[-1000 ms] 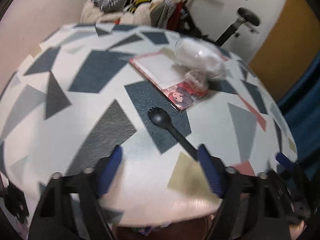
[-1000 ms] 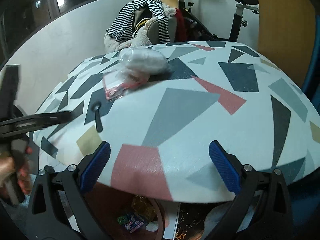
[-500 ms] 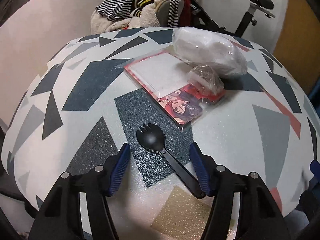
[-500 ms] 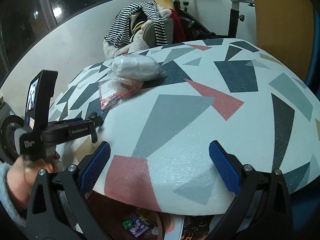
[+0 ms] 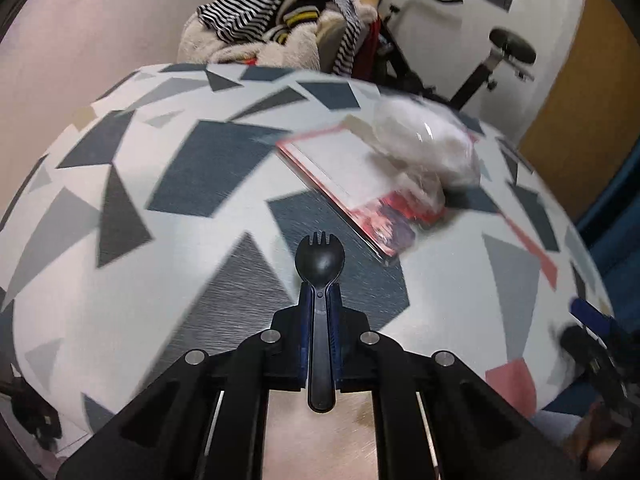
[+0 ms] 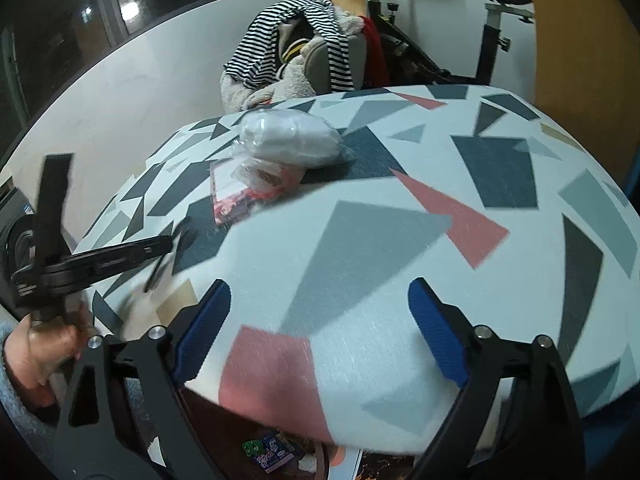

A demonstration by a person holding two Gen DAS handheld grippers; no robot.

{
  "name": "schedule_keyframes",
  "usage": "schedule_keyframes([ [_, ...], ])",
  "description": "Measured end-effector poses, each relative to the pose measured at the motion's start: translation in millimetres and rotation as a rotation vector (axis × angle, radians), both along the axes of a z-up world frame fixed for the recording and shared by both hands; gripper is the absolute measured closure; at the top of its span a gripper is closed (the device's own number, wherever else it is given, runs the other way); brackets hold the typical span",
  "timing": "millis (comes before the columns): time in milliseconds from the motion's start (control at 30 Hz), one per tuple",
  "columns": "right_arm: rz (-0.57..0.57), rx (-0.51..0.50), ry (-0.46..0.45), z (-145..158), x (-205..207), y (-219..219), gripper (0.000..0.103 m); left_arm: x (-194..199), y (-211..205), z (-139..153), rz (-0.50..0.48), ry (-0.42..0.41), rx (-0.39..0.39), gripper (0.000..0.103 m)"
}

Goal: Collect trash
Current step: 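Grasp the black plastic spork from the board with the left tool, then grasp the small clear plastic bag with the right tool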

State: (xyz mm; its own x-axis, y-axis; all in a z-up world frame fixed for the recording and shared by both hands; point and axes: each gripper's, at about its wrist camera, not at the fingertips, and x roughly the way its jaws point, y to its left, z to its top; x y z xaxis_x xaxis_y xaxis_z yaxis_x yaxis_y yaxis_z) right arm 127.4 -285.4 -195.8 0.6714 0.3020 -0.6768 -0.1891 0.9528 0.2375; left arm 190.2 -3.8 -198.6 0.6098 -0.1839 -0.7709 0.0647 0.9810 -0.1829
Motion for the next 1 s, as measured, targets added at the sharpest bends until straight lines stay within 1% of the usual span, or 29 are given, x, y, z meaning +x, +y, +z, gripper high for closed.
schedule_keyframes([
  [100,0.031,0.003,-0.013,5,21,12,0.026,-6,21,13,0.021,-0.03,-0.045,0.094],
  [167,0.057,-0.013,-0.022,8,39,24,0.033,-11,34,20,0.036,-0.044,-0.08,0.094],
  [200,0.083,-0.027,-0.021,9,55,36,0.038,-12,39,23,0.038,-0.05,-0.091,0.094],
  [233,0.092,-0.029,-0.014,8,62,41,0.04,-13,43,25,0.038,-0.055,-0.1,0.094],
  [300,0.115,-0.034,0.02,5,86,57,0.042,-18,49,29,0.03,-0.068,-0.108,0.094],
  [367,0.122,-0.039,0.044,4,101,65,0.042,-23,54,32,0.019,-0.078,-0.109,0.094],
  [467,0.124,-0.071,0.079,-1,125,85,0.042,-30,62,35,0.008,-0.09,-0.123,0.094],
  [600,0.126,-0.164,0.115,-11,149,109,0.042,-37,71,37,0.002,-0.103,-0.137,0.094],
  [667,0.14,-0.199,0.14,-16,155,117,0.042,-40,73,36,0.0,-0.105,-0.139,0.094],
  [700,0.149,-0.222,0.141,-17,156,121,0.048,-41,74,36,-0.001,-0.105,-0.141,0.094],
  [733,0.152,-0.23,0.142,-18,155,121,0.066,-42,75,36,-0.002,-0.105,-0.143,0.094],
  [900,0.196,-0.204,0.134,-12,138,118,0.071,-50,76,40,-0.01,-0.115,-0.157,0.094],
  [967,0.225,-0.164,0.125,-6,122,113,0.071,-54,73,42,-0.02,-0.117,-0.16,0.094],
  [1000,0.23,-0.156,0.123,-5,120,112,0.071,-57,71,43,-0.028,-0.119,-0.16,0.094],
])
